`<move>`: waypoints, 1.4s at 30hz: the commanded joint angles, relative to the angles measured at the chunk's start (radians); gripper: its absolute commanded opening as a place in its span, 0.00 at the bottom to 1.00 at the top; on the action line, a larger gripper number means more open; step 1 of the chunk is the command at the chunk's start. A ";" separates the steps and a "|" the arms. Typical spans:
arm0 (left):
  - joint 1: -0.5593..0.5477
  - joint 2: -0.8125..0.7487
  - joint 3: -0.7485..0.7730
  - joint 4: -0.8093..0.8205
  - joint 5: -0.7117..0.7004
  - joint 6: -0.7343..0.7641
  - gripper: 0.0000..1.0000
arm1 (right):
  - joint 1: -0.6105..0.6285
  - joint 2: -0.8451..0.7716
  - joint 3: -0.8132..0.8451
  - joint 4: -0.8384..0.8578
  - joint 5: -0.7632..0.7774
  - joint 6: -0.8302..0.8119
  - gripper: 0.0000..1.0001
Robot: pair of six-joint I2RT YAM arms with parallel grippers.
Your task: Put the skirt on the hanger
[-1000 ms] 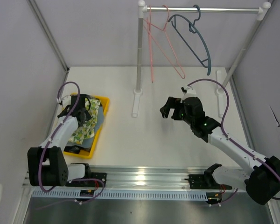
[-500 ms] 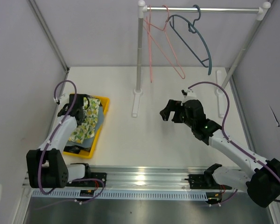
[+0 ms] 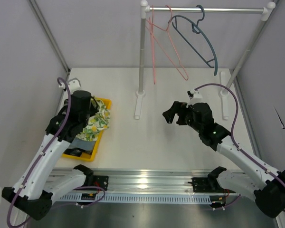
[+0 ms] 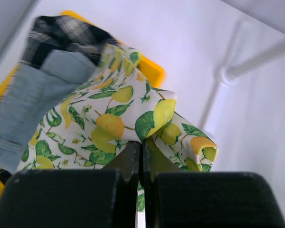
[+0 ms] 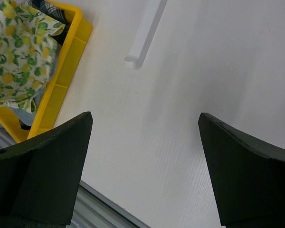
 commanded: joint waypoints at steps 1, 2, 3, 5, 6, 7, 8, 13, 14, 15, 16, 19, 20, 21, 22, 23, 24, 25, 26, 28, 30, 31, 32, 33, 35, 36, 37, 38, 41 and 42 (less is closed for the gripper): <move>-0.164 -0.026 0.055 -0.090 -0.052 -0.098 0.00 | 0.015 -0.049 0.029 0.025 -0.007 -0.021 0.99; -0.254 -0.026 0.064 -0.093 -0.075 -0.115 0.00 | 0.018 -0.058 0.029 0.023 -0.012 -0.022 0.99; -0.294 -0.023 0.078 -0.094 -0.085 -0.134 0.00 | 0.021 -0.072 0.029 0.020 -0.015 -0.021 0.99; -0.395 0.002 0.099 -0.093 -0.104 -0.173 0.00 | 0.044 -0.088 0.025 0.024 -0.017 -0.025 0.98; -0.425 0.011 0.118 -0.090 -0.113 -0.184 0.00 | 0.055 -0.100 0.022 0.028 -0.017 -0.025 0.98; -0.454 0.019 0.121 -0.079 -0.124 -0.198 0.00 | 0.066 -0.103 0.020 0.026 -0.012 -0.021 0.98; -0.501 0.034 0.126 -0.047 -0.127 -0.200 0.00 | 0.083 -0.103 0.018 0.024 -0.010 -0.004 0.98; -0.576 0.080 0.136 0.079 -0.144 -0.191 0.00 | 0.119 -0.083 -0.026 0.031 -0.049 0.085 0.96; -0.580 0.086 0.127 0.100 -0.142 -0.190 0.00 | 0.126 -0.065 -0.034 0.023 -0.041 0.102 0.96; -0.582 0.092 0.123 0.143 -0.139 -0.186 0.00 | 0.135 -0.049 -0.053 0.018 -0.052 0.125 0.95; -0.582 0.097 0.116 0.160 -0.127 -0.178 0.00 | 0.141 -0.040 -0.067 0.015 -0.056 0.142 0.95; -0.585 0.105 0.109 0.193 -0.118 -0.171 0.00 | 0.147 -0.002 -0.139 0.029 -0.056 0.212 0.95; -0.585 0.103 0.095 0.202 -0.115 -0.169 0.00 | 0.147 0.004 -0.161 0.043 -0.053 0.226 0.95; -0.586 0.097 0.080 0.211 -0.112 -0.169 0.00 | 0.147 0.004 -0.187 0.067 -0.055 0.232 0.95; -0.586 0.083 0.058 0.225 -0.112 -0.172 0.00 | 0.149 0.007 -0.237 0.134 -0.066 0.248 0.95; -0.586 0.077 0.052 0.229 -0.107 -0.172 0.00 | 0.149 0.014 -0.254 0.158 -0.060 0.259 0.96; -0.586 0.072 0.041 0.231 -0.107 -0.174 0.00 | 0.146 0.041 -0.264 0.170 -0.055 0.266 0.97; -0.586 0.066 0.032 0.231 -0.107 -0.175 0.00 | 0.147 0.059 -0.267 0.185 -0.053 0.269 0.97; -0.586 0.062 0.027 0.231 -0.102 -0.175 0.00 | 0.147 0.081 -0.268 0.195 -0.056 0.274 0.97; -0.586 0.048 0.003 0.236 -0.101 -0.178 0.00 | 0.149 0.150 -0.274 0.253 -0.072 0.280 0.97; -0.586 0.037 -0.014 0.237 -0.101 -0.184 0.00 | 0.149 0.214 -0.281 0.309 -0.092 0.301 0.93; -0.586 0.034 -0.023 0.236 -0.101 -0.189 0.00 | 0.149 0.231 -0.282 0.326 -0.102 0.306 0.91; -0.586 0.031 -0.028 0.233 -0.101 -0.192 0.00 | 0.158 0.244 -0.285 0.334 -0.107 0.317 0.90; -0.586 0.031 -0.031 0.231 -0.101 -0.194 0.00 | 0.161 0.251 -0.285 0.345 -0.102 0.323 0.89; -0.586 0.031 -0.040 0.228 -0.099 -0.197 0.00 | 0.172 0.262 -0.294 0.353 -0.081 0.335 0.89; -0.585 0.029 -0.045 0.228 -0.096 -0.198 0.00 | 0.172 0.261 -0.308 0.371 -0.081 0.350 0.88; -0.586 0.026 -0.048 0.228 -0.093 -0.201 0.00 | 0.172 0.267 -0.313 0.380 -0.081 0.361 0.89; -0.586 0.022 -0.068 0.231 -0.089 -0.206 0.00 | 0.172 0.274 -0.316 0.388 -0.093 0.369 0.89; -0.588 -0.007 -0.115 0.234 -0.089 -0.229 0.00 | 0.182 0.300 -0.319 0.409 -0.113 0.398 0.88; -0.588 -0.023 -0.126 0.236 -0.092 -0.241 0.00 | 0.202 0.307 -0.319 0.414 -0.113 0.412 0.88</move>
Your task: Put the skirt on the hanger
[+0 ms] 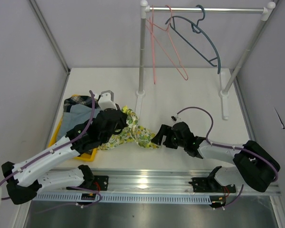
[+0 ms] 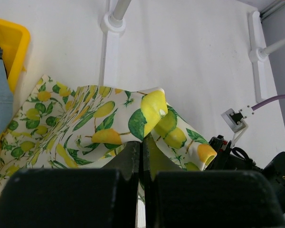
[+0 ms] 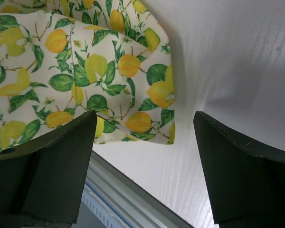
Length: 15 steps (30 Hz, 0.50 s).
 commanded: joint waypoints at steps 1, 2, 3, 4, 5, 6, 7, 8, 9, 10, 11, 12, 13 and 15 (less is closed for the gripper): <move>-0.008 -0.057 -0.047 0.039 0.003 -0.054 0.00 | 0.039 0.023 -0.004 0.081 -0.004 0.059 0.88; -0.008 -0.065 -0.058 0.042 0.006 -0.059 0.00 | 0.049 0.040 -0.002 0.081 0.002 0.066 0.88; -0.008 -0.069 -0.075 0.044 0.008 -0.069 0.00 | 0.068 0.049 -0.002 0.089 0.006 0.073 0.86; -0.008 -0.079 -0.089 0.044 0.009 -0.074 0.00 | 0.074 0.060 -0.005 0.094 0.018 0.085 0.84; -0.008 -0.083 -0.101 0.044 0.012 -0.077 0.00 | 0.079 0.084 -0.005 0.103 0.023 0.091 0.77; -0.008 -0.086 -0.107 0.044 0.017 -0.082 0.00 | 0.080 0.095 -0.007 0.107 0.025 0.099 0.73; -0.008 -0.097 -0.116 0.041 0.017 -0.085 0.00 | 0.082 0.106 -0.007 0.111 0.026 0.106 0.69; -0.008 -0.100 -0.117 0.038 0.018 -0.086 0.00 | 0.082 0.114 -0.008 0.115 0.026 0.122 0.65; -0.008 -0.106 -0.129 0.036 0.018 -0.086 0.00 | 0.082 0.123 -0.008 0.121 0.034 0.125 0.56; -0.008 -0.117 -0.133 0.032 0.017 -0.086 0.00 | 0.082 0.124 -0.002 0.114 0.042 0.129 0.52; -0.008 -0.122 -0.135 0.032 0.014 -0.085 0.00 | 0.082 0.123 0.001 0.108 0.051 0.129 0.46; -0.008 -0.129 -0.141 0.033 0.012 -0.082 0.00 | 0.080 0.120 0.006 0.095 0.068 0.129 0.37; -0.008 -0.135 -0.144 0.032 0.011 -0.082 0.00 | 0.079 0.118 0.010 0.088 0.072 0.126 0.35; -0.008 -0.149 -0.149 0.025 0.008 -0.077 0.00 | 0.077 0.118 0.039 0.051 0.094 0.105 0.30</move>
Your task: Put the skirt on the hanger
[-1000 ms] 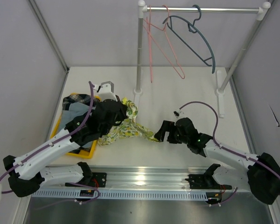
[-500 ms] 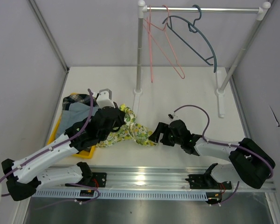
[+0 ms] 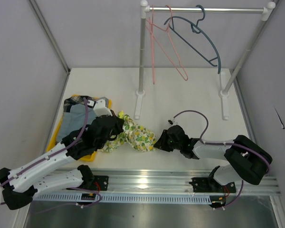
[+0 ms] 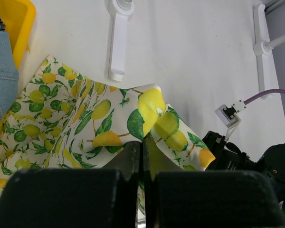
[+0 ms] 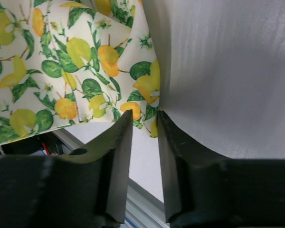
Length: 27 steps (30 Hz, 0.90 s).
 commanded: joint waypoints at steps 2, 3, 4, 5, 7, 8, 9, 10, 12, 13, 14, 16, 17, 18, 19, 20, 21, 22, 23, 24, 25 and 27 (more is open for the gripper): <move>-0.008 -0.040 -0.009 0.013 -0.015 -0.015 0.00 | -0.002 0.015 0.069 -0.037 0.078 -0.030 0.16; -0.008 -0.044 -0.012 0.013 -0.013 -0.015 0.00 | -0.002 0.027 0.078 -0.042 0.076 -0.036 0.12; -0.008 -0.047 -0.016 0.015 -0.013 -0.012 0.00 | 0.000 0.030 0.086 -0.048 0.076 -0.043 0.08; -0.008 -0.053 -0.018 0.012 -0.013 -0.011 0.00 | -0.002 0.033 0.098 -0.062 0.075 -0.052 0.00; -0.008 -0.059 -0.021 0.013 -0.015 -0.002 0.00 | -0.002 0.011 0.112 -0.083 0.079 -0.059 0.00; -0.008 -0.062 -0.024 0.015 -0.017 0.006 0.00 | -0.005 -0.006 0.118 -0.123 0.105 -0.064 0.00; -0.008 -0.064 -0.021 0.024 -0.015 0.015 0.00 | -0.008 -0.028 0.133 -0.145 0.116 -0.076 0.00; -0.008 -0.065 -0.018 0.031 -0.017 0.026 0.00 | -0.011 -0.077 0.142 -0.172 0.125 -0.085 0.00; 0.000 -0.048 -0.003 0.062 -0.001 0.067 0.00 | -0.043 -0.141 0.173 -0.255 0.142 -0.113 0.00; 0.008 -0.038 0.006 0.071 0.008 0.086 0.00 | -0.060 -0.175 0.187 -0.280 0.145 -0.124 0.00; 0.018 -0.022 0.048 0.082 0.019 0.118 0.00 | -0.081 -0.248 0.201 -0.353 0.144 -0.135 0.00; 0.073 0.030 0.072 0.143 0.107 0.179 0.00 | -0.164 -0.315 0.274 -0.443 0.133 -0.180 0.00; 0.098 0.051 0.106 0.165 0.141 0.196 0.00 | -0.198 -0.366 0.308 -0.476 0.119 -0.202 0.00; 0.148 0.077 0.144 0.185 0.170 0.216 0.00 | -0.279 -0.384 0.345 -0.502 0.109 -0.220 0.00; 0.172 0.132 0.164 0.237 0.234 0.239 0.00 | -0.327 -0.393 0.430 -0.528 0.093 -0.266 0.00; 0.198 0.165 0.212 0.263 0.264 0.280 0.00 | -0.377 -0.395 0.477 -0.563 0.055 -0.286 0.00; 0.253 0.201 0.268 0.283 0.295 0.294 0.00 | -0.431 -0.369 0.527 -0.576 0.005 -0.305 0.00; 0.284 0.281 0.331 0.320 0.337 0.302 0.00 | -0.527 -0.347 0.578 -0.587 -0.041 -0.332 0.00; 0.345 0.324 0.365 0.332 0.444 0.307 0.00 | -0.564 -0.295 0.686 -0.593 -0.095 -0.346 0.00; 0.368 0.364 0.466 0.343 0.485 0.304 0.00 | -0.592 -0.268 0.743 -0.600 -0.108 -0.363 0.00; 0.383 0.428 0.494 0.390 0.520 0.317 0.00 | -0.635 -0.237 0.799 -0.622 -0.121 -0.378 0.00; 0.411 0.479 0.596 0.415 0.589 0.328 0.00 | -0.683 -0.165 0.957 -0.662 -0.161 -0.405 0.00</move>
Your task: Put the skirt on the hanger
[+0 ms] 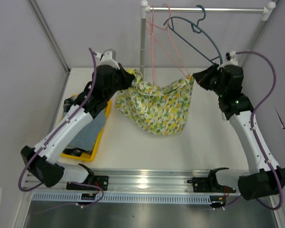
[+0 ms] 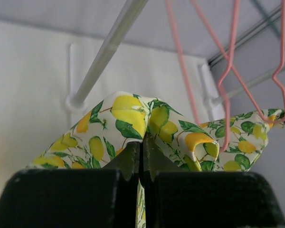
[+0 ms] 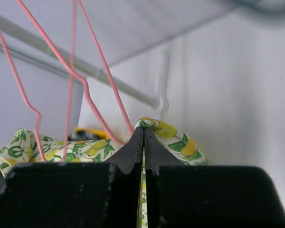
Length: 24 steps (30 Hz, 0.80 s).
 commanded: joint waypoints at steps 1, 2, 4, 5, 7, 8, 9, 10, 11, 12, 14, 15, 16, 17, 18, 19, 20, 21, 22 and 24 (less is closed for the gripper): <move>0.047 0.063 0.158 0.169 0.201 0.067 0.00 | -0.068 0.093 0.205 -0.091 -0.118 -0.095 0.00; 0.054 0.088 0.169 0.180 0.248 0.068 0.00 | -0.078 0.100 0.259 -0.102 -0.116 -0.101 0.00; 0.071 0.096 0.163 0.191 0.274 0.059 0.00 | -0.088 0.092 0.279 -0.134 -0.121 -0.104 0.00; 0.073 0.082 0.121 0.201 0.288 0.057 0.00 | -0.088 0.081 0.276 -0.148 -0.113 -0.114 0.00; 0.073 0.050 0.050 0.227 0.311 0.030 0.00 | -0.088 0.034 0.201 -0.167 -0.107 -0.115 0.00; 0.073 0.030 -0.107 0.244 0.320 0.012 0.00 | -0.087 0.005 0.149 -0.153 -0.110 -0.109 0.00; 0.071 -0.024 -0.174 0.311 0.343 -0.011 0.00 | -0.082 -0.026 0.020 -0.138 -0.116 -0.086 0.00; 0.070 -0.050 -0.249 0.369 0.359 -0.065 0.00 | -0.078 -0.090 -0.052 -0.109 -0.121 -0.072 0.00; 0.062 -0.071 -0.462 0.406 0.372 -0.091 0.00 | -0.067 -0.124 -0.127 -0.093 -0.115 -0.063 0.00; 0.053 -0.103 -0.528 0.481 0.382 -0.111 0.00 | -0.041 -0.158 -0.199 -0.086 -0.099 -0.036 0.00; 0.013 -0.121 -0.702 0.535 0.367 -0.157 0.00 | -0.012 -0.254 -0.426 -0.044 -0.061 -0.003 0.00; -0.001 -0.127 -0.802 0.593 0.360 -0.176 0.00 | 0.013 -0.281 -0.563 -0.024 -0.052 0.033 0.00; -0.011 -0.127 -0.890 0.623 0.357 -0.215 0.00 | 0.022 -0.299 -0.627 -0.015 -0.046 0.055 0.00; -0.037 -0.127 -0.956 0.644 0.348 -0.232 0.03 | 0.030 -0.333 -0.685 -0.004 -0.044 0.072 0.00; -0.047 -0.122 -0.996 0.666 0.331 -0.257 0.11 | 0.046 -0.347 -0.777 0.008 -0.038 0.102 0.00; -0.059 -0.121 -1.013 0.675 0.328 -0.263 0.12 | 0.050 -0.360 -0.811 0.010 -0.033 0.115 0.00; -0.062 -0.124 -1.026 0.678 0.322 -0.265 0.15 | 0.054 -0.385 -0.837 0.011 -0.023 0.122 0.00; -0.065 -0.125 -1.036 0.671 0.316 -0.259 0.26 | 0.059 -0.393 -0.857 0.002 -0.006 0.127 0.00; -0.070 -0.133 -1.033 0.636 0.299 -0.253 0.34 | 0.059 -0.400 -0.877 -0.006 0.003 0.129 0.00; -0.070 -0.144 -1.027 0.606 0.294 -0.237 0.51 | 0.057 -0.405 -0.887 -0.025 0.017 0.121 0.09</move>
